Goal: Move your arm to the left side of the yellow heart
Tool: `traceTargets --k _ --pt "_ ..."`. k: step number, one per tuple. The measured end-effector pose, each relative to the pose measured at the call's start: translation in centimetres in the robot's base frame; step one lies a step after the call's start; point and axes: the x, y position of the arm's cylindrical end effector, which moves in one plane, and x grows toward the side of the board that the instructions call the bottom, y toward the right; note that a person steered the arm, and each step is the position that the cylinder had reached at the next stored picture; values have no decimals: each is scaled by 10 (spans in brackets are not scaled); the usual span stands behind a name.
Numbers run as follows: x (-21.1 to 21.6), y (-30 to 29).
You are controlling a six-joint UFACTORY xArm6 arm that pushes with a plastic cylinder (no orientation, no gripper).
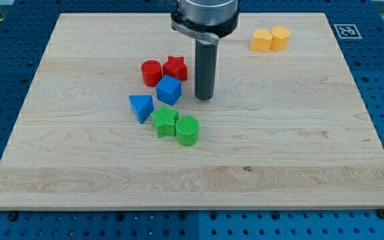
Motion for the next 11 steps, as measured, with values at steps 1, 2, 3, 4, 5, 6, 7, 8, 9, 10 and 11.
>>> traceTargets --k 1,2,3,4,5,6,7,8,9,10,11 --pt "0 -23" --pt "0 -27" --pt "2 -41" --pt "2 -59" --pt "2 -72" --pt "2 -68" --pt "2 -52" --pt "3 -20" --pt "21 4" --pt "39 -3" --pt "14 8"
